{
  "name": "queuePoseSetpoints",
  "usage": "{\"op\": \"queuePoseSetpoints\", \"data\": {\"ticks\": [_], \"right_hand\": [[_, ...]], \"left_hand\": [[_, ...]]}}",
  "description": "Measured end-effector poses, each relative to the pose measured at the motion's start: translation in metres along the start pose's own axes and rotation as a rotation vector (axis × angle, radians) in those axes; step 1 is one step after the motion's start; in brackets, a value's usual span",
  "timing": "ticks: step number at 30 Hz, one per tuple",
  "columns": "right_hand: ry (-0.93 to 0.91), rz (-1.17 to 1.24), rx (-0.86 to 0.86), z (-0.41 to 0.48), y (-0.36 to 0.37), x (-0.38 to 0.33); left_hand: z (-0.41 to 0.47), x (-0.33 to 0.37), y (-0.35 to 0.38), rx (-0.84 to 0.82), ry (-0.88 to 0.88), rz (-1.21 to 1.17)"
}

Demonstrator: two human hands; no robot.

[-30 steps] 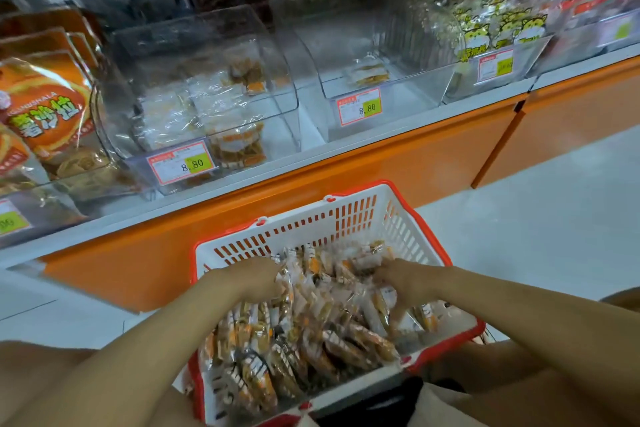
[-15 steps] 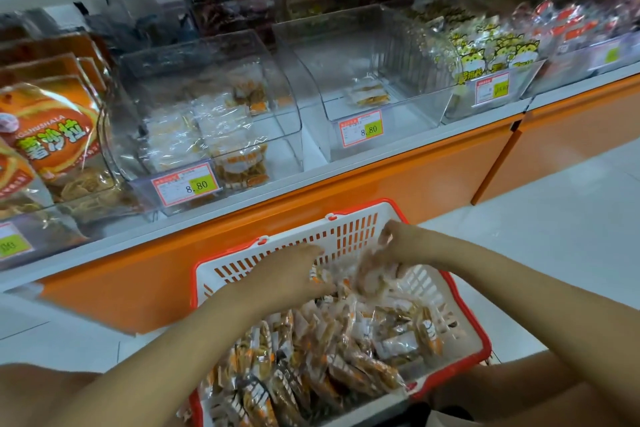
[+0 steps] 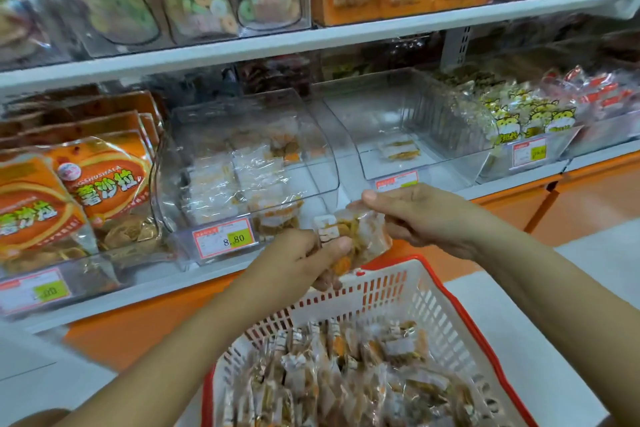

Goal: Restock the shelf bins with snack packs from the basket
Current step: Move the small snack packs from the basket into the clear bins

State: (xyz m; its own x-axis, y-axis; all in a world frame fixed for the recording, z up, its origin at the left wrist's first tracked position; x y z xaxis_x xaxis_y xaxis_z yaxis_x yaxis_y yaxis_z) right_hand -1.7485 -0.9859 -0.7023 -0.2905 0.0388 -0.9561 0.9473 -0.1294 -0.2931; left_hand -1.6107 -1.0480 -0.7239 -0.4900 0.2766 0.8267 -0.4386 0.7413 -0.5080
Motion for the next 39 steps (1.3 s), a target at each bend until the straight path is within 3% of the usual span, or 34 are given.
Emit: {"op": "queuePoseSetpoints", "data": {"ticks": [4, 9, 14, 18, 22, 24, 26, 28, 30, 33, 39], "right_hand": [[-0.076, -0.155, 0.080, 0.020, -0.009, -0.019], [-0.025, -0.218, 0.027, 0.051, -0.012, -0.028], [0.048, -0.286, -0.028, 0.087, -0.020, -0.040], [-0.099, -0.218, 0.041, 0.114, -0.020, -0.049], [-0.194, -0.125, -0.146, 0.139, 0.011, -0.050], [-0.178, -0.128, -0.116, 0.154, 0.014, -0.054], [-0.144, -0.303, 0.010, 0.173, 0.005, -0.060], [-0.053, -0.731, 0.116, 0.191, -0.008, -0.070], [-0.013, -1.079, 0.113, 0.210, -0.004, -0.078], [0.032, -1.220, -0.017, 0.242, 0.017, -0.073], [0.194, -1.360, -0.510, 0.278, 0.041, -0.039]], "left_hand": [[0.005, 0.005, -0.021, -0.030, -0.055, -0.206], [0.013, 0.008, -0.049, 0.046, -0.033, -0.174], [0.027, 0.006, -0.083, 0.292, 0.005, 0.082], [0.042, -0.006, -0.107, 0.408, -0.024, -0.019], [0.056, -0.017, -0.122, 0.479, -0.040, -0.207], [0.060, -0.020, -0.132, 0.572, -0.025, -0.107], [0.065, -0.022, -0.138, 0.641, -0.027, 0.125], [0.072, -0.032, -0.138, 0.622, -0.099, 0.330], [0.077, -0.042, -0.133, 0.562, -0.145, 0.445], [0.078, -0.045, -0.129, 0.531, -0.157, 0.498], [0.075, -0.048, -0.129, 0.568, -0.111, 0.504]]}}
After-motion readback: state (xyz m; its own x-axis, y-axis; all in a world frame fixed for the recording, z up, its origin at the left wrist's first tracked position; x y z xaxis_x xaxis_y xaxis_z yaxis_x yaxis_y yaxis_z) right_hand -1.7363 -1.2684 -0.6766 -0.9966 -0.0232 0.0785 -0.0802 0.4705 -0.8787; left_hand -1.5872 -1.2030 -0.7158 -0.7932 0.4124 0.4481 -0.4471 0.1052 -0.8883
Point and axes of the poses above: each hand's wrist, its own z-axis towards the middle knuckle, its own y-axis out of the palm, x = y × z, the point moved 7 cm from there along z, towards the middle knuckle, and after that the axes turned 13 degrees about -y, right-handed, at the moved point
